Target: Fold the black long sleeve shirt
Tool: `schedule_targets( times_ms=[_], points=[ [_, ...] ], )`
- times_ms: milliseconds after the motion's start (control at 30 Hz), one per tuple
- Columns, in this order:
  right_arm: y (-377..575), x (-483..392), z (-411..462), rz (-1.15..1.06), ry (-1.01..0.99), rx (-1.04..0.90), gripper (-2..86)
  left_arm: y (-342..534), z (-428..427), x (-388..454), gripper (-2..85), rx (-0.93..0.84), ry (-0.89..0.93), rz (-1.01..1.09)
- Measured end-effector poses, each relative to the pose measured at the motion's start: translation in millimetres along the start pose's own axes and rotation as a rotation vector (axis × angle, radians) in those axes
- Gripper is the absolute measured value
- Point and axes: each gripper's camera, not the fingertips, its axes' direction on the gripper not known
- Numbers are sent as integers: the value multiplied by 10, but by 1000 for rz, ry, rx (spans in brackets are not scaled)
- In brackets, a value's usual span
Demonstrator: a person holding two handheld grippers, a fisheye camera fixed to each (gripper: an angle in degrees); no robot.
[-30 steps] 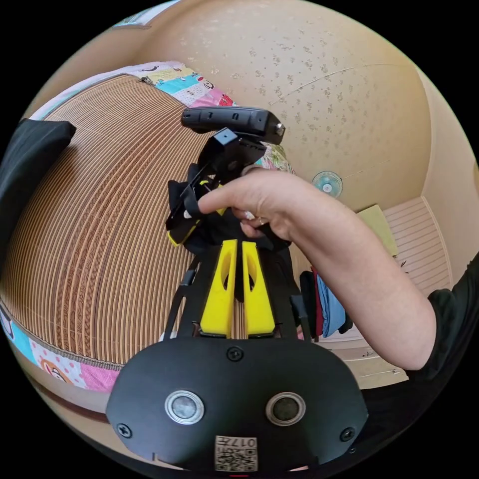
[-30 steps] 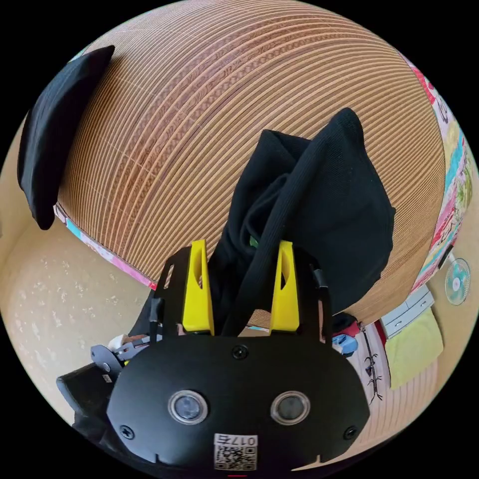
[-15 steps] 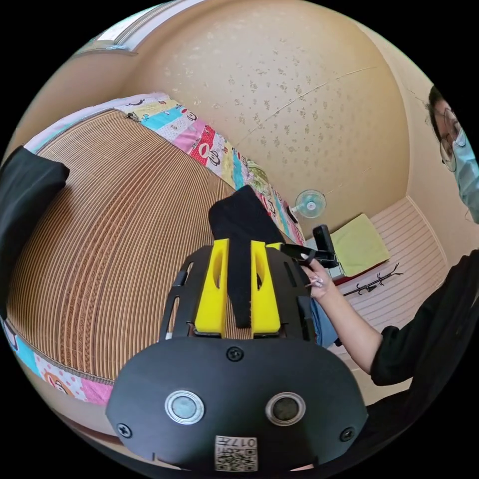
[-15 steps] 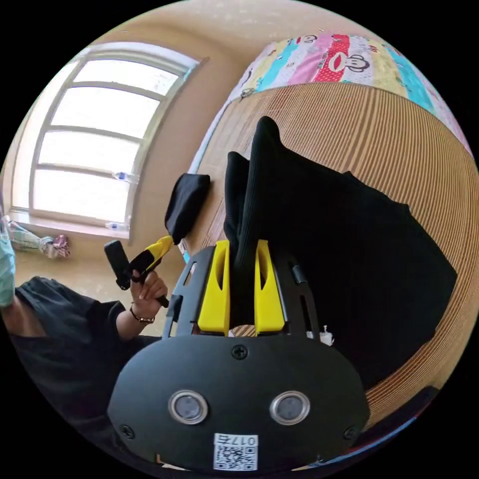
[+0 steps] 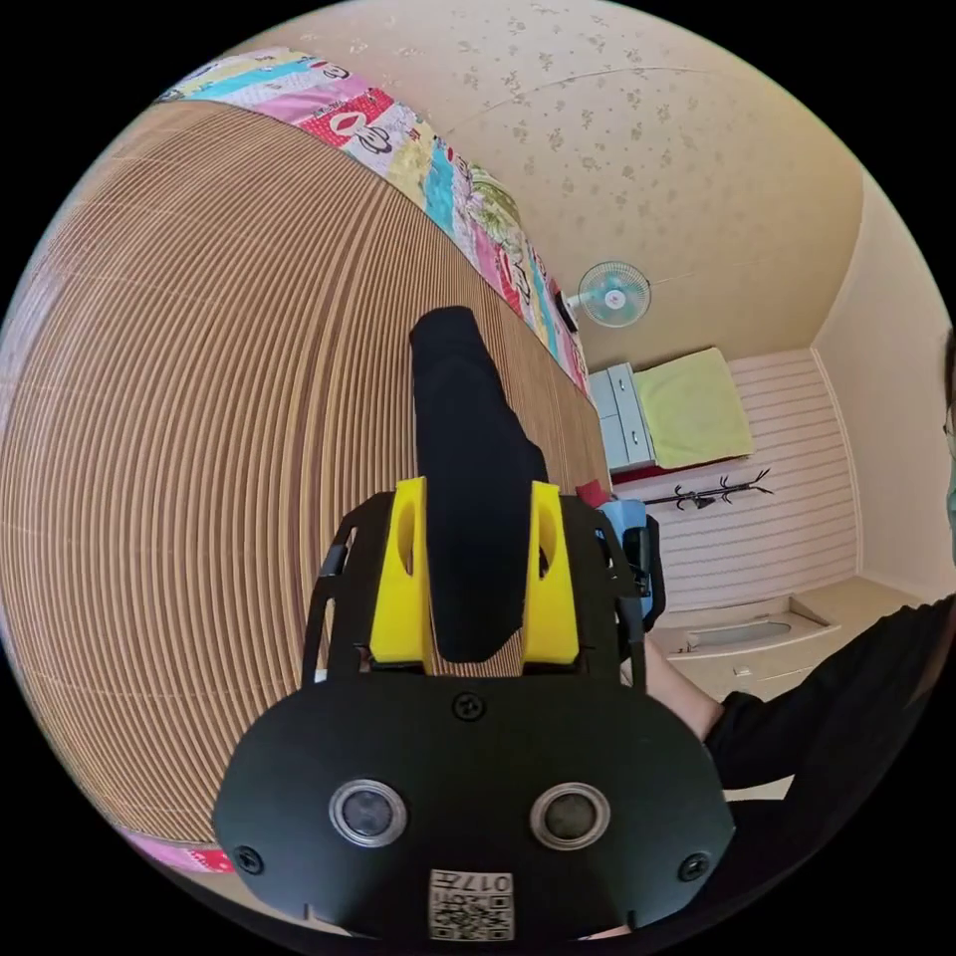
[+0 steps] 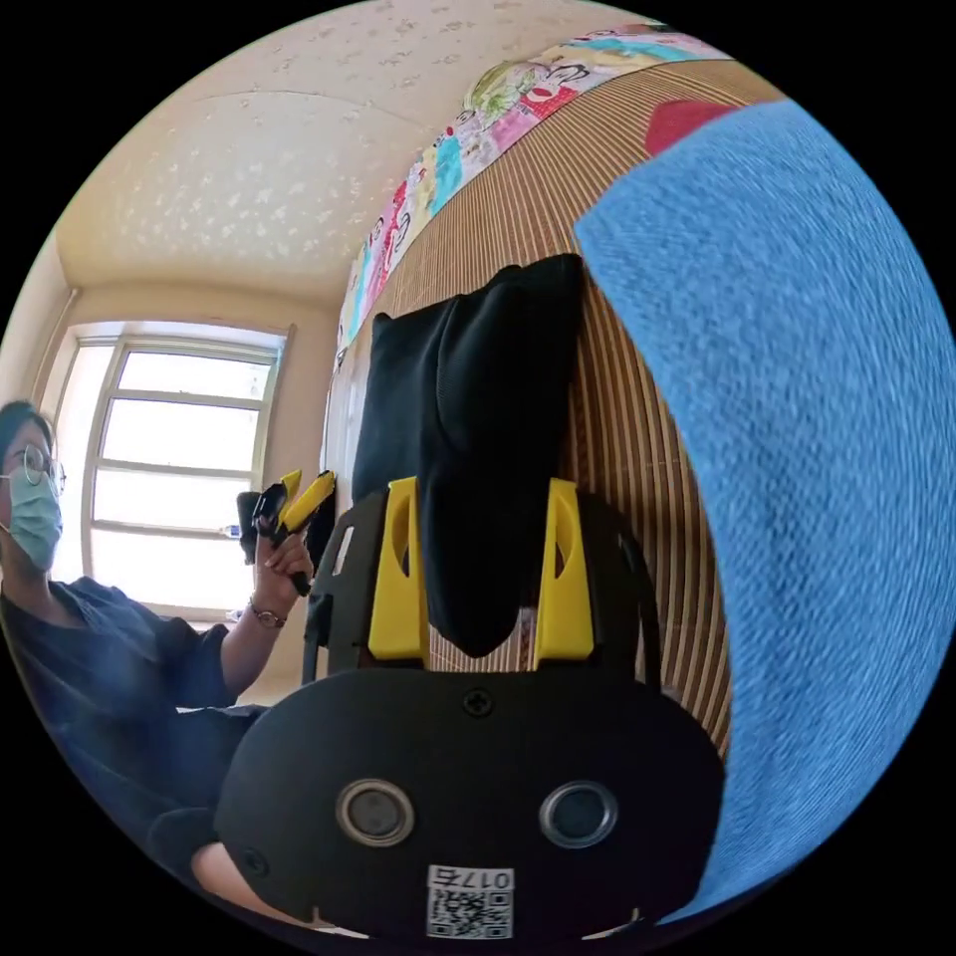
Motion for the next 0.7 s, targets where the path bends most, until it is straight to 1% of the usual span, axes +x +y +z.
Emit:
schedule_targets(
  times_ms=[33, 100, 200, 267, 333, 433, 500, 700],
  points=[
    [-40, 21, -81, 21, -27, 63, 182, -90, 120, -58, 160, -25, 21, -18],
    [-160, 68, -119, 38, -32, 89, 189, -222, 299, -165, 176, -70, 61, -55],
    [-435, 146, -31, 39, 22, 27, 189, -400, 631, -317, 197, -195, 67, -117],
    [-572, 158, 0, 30, -13, 1, 183, -447, 919, -366, 193, -320, 68, -138],
    [-682, 199, 67, 48, -101, -71, 179, -431, 961, -338, 181, -309, 26, -115],
    [-653, 295, 106, 111, -220, -113, 174, -291, 925, -392, 166, -281, 20, -144],
    [-574, 277, 105, 141, -247, -141, 169, -146, 844, -434, 158, -271, 15, -158],
    [-27, -199, 426, 175, -360, -298, 144, 557, 89, -615, 140, -194, -22, -221]
  ],
)
